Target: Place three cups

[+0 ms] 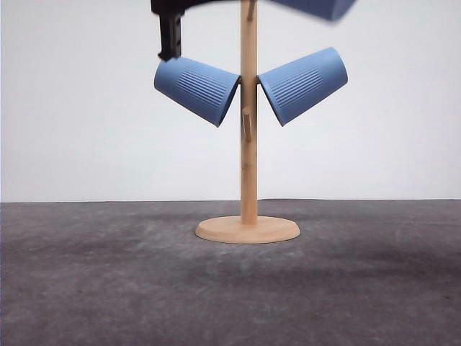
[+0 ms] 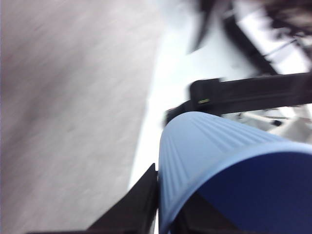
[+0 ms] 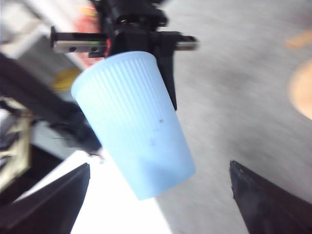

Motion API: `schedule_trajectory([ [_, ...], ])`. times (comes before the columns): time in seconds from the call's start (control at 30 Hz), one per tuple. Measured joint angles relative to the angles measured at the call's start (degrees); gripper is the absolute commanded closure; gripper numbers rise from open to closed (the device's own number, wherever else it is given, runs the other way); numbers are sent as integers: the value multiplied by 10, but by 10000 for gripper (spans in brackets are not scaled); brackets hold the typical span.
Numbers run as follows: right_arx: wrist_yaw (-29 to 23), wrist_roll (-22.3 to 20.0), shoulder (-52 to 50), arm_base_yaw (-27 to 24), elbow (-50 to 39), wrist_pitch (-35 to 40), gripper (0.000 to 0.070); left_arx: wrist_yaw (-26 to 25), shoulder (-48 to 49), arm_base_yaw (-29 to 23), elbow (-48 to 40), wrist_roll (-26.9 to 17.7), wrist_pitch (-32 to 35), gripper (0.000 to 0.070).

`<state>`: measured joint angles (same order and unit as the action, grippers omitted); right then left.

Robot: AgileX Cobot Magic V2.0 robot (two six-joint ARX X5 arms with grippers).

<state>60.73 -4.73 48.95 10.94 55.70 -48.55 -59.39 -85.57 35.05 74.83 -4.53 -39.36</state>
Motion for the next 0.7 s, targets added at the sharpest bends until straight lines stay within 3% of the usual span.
schedule_trajectory([
  [0.23,81,-12,55,21,0,14,119,-70,2,-8,0,-4,12,691],
  [0.7,86,-27,94,128,0,40,120,-126,2,-8,0,-17,14,690],
])
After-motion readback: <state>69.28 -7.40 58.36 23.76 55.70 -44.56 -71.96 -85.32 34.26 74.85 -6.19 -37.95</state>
